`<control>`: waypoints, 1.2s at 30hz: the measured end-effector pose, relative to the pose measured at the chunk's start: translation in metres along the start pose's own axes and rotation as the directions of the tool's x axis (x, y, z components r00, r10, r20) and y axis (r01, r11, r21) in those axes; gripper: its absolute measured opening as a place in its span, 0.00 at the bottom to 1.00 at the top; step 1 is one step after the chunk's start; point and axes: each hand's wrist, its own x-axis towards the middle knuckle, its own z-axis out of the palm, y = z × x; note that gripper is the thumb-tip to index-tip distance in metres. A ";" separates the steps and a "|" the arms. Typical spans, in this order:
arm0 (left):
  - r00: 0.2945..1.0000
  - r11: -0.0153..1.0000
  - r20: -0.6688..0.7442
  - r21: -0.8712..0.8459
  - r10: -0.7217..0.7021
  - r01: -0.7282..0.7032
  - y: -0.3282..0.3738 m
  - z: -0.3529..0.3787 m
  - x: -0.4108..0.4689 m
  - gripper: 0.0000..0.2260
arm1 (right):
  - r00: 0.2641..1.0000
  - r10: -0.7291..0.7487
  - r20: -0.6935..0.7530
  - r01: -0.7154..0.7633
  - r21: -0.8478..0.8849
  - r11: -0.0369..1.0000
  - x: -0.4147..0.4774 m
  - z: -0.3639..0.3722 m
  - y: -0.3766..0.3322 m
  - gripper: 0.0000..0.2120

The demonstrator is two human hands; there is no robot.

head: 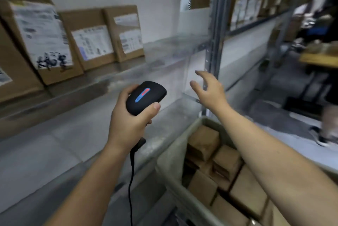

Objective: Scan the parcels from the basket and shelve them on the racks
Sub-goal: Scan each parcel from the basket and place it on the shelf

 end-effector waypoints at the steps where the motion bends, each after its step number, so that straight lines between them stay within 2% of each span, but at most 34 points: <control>1: 0.999 1.000 0.038 0.000 -0.023 0.023 -0.008 0.008 -0.005 0.25 | 0.999 0.048 -0.008 -0.048 -0.026 0.999 -0.017 -0.004 0.013 0.23; 9: 0.952 0.982 0.255 -0.029 -0.171 0.185 -0.053 0.071 -0.054 0.23 | 0.943 0.324 -0.074 -0.331 -0.122 0.936 -0.135 -0.047 0.093 0.23; 16: 0.902 0.960 0.331 0.055 -0.278 0.275 -0.092 0.101 -0.083 0.27 | 0.881 0.470 -0.051 -0.473 -0.152 0.868 -0.196 -0.050 0.137 0.24; 20: 0.876 0.946 0.356 0.129 -0.325 0.299 -0.107 0.120 -0.088 0.25 | 0.813 0.578 -0.071 -0.582 -0.123 0.804 -0.218 -0.048 0.166 0.25; 24: 0.848 0.933 0.391 0.167 -0.359 0.318 -0.115 0.147 -0.087 0.27 | 0.707 0.702 -0.080 -0.706 -0.113 0.699 -0.241 -0.054 0.201 0.27; 29: 0.811 0.918 0.430 0.201 -0.397 0.343 -0.132 0.189 -0.087 0.30 | 0.524 0.847 -0.087 -0.838 -0.226 0.496 -0.285 -0.060 0.246 0.33; 36: 0.750 0.879 0.459 0.233 -0.477 0.416 -0.154 0.237 -0.096 0.30 | 0.215 0.976 -0.021 -0.848 -0.499 0.176 -0.324 -0.061 0.268 0.42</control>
